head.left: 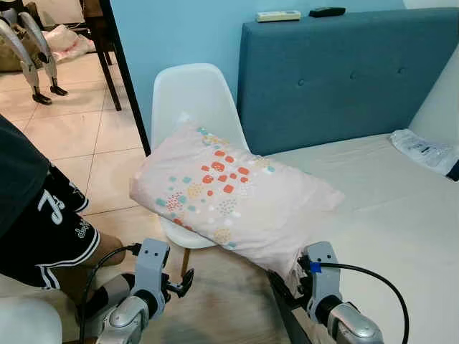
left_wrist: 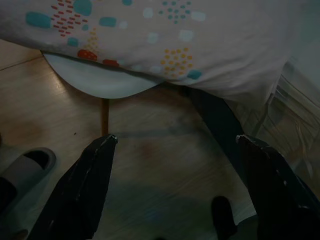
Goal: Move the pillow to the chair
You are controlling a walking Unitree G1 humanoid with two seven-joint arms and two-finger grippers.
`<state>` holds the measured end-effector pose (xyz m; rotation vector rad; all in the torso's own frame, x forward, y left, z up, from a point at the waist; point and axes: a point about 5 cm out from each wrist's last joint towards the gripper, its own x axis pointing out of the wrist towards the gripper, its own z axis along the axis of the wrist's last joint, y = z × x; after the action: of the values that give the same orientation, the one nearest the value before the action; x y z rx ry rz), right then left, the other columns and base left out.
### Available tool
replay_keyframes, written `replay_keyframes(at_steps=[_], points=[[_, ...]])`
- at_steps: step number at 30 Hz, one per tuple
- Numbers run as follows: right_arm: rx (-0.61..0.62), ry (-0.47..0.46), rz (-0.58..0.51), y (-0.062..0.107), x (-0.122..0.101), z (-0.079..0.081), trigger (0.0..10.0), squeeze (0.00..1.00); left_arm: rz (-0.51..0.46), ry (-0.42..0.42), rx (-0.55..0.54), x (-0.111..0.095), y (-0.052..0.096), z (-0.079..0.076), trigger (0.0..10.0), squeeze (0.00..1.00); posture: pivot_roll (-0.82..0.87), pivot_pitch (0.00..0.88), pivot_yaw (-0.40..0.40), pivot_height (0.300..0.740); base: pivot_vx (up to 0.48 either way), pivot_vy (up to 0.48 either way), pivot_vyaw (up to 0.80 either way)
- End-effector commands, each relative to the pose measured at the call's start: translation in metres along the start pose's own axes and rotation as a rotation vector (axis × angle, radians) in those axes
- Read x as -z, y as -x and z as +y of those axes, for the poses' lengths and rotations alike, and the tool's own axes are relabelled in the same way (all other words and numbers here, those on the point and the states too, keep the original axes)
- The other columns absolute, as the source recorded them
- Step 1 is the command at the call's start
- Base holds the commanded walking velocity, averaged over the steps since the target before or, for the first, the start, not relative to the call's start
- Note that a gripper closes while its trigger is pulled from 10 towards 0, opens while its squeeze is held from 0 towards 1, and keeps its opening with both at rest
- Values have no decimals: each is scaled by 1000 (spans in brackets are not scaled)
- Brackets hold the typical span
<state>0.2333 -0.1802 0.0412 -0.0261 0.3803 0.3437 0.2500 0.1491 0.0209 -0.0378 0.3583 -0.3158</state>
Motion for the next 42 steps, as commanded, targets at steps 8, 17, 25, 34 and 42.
replay_keyframes(at_steps=[8, 17, 25, 34, 42], points=[[-5, -6, 8, 2, 3, 0, 10000, 0, 23, 12, -2, 6, 3, 0, 10000, 0, -55, 96, 13, 740, 0, 0, 0], [-3, -7, 9, 3, 2, -1, 10000, 0, 22, 17, -3, 6, 3, -1, 10000, 0, -57, 107, 8, 740, 0, 0, 0], [-3, -8, 8, 3, 1, -2, 10000, 0, 20, 22, -6, 5, 2, -1, 10000, 0, -56, 113, 6, 740, 0, 0, 0], [-2, -8, 6, 2, 0, -3, 10000, 0, 18, 26, -8, 4, 1, -1, 10000, 0, -57, 119, 6, 740, 0, 0, 0], [0, -10, 5, 2, 0, -3, 10000, 0, 18, 26, -8, 4, 1, 0, 10000, 0, -59, 120, 9, 740, 0, 0, 0]])
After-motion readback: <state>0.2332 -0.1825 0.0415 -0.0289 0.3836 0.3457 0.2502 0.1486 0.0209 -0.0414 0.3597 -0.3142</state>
